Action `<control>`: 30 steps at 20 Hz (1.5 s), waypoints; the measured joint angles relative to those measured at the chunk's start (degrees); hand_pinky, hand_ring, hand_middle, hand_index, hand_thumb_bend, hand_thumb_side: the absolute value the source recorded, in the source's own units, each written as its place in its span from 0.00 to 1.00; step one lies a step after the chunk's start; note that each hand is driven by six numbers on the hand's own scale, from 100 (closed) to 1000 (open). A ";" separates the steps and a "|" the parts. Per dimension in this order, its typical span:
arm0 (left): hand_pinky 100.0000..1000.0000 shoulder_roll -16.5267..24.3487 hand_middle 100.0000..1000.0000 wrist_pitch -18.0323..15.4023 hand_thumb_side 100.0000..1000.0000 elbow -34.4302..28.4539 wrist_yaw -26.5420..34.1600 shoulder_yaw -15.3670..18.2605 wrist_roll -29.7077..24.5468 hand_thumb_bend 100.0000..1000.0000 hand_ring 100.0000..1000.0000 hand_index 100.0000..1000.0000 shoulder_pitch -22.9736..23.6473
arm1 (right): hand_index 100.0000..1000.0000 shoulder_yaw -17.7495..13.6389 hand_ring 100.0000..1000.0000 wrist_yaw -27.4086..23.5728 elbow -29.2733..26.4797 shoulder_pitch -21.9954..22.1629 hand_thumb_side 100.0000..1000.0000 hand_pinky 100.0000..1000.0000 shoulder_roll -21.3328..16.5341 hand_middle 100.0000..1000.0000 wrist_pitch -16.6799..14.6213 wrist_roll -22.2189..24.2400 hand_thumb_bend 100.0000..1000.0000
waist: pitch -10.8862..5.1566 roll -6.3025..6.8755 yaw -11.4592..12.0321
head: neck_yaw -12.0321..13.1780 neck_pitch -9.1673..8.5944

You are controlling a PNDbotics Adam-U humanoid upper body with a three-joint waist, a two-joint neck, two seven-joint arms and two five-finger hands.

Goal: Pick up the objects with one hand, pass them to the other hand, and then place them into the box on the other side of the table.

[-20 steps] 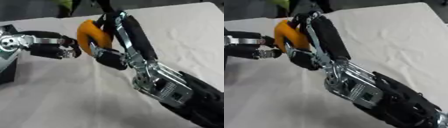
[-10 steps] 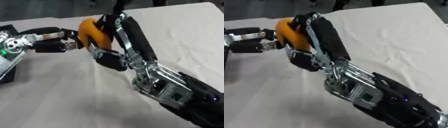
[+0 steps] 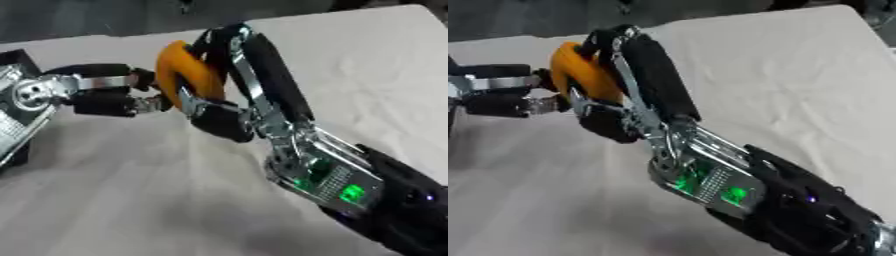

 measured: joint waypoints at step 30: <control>1.00 2.33 0.83 1.12 1.00 -0.91 1.37 2.22 -3.34 0.27 1.00 1.00 0.78 | 0.18 1.12 0.32 -1.37 0.00 -0.26 0.00 0.50 -0.42 0.27 0.83 0.71 0.00 | 0.00 -0.03 -0.31 | 0.13 -0.40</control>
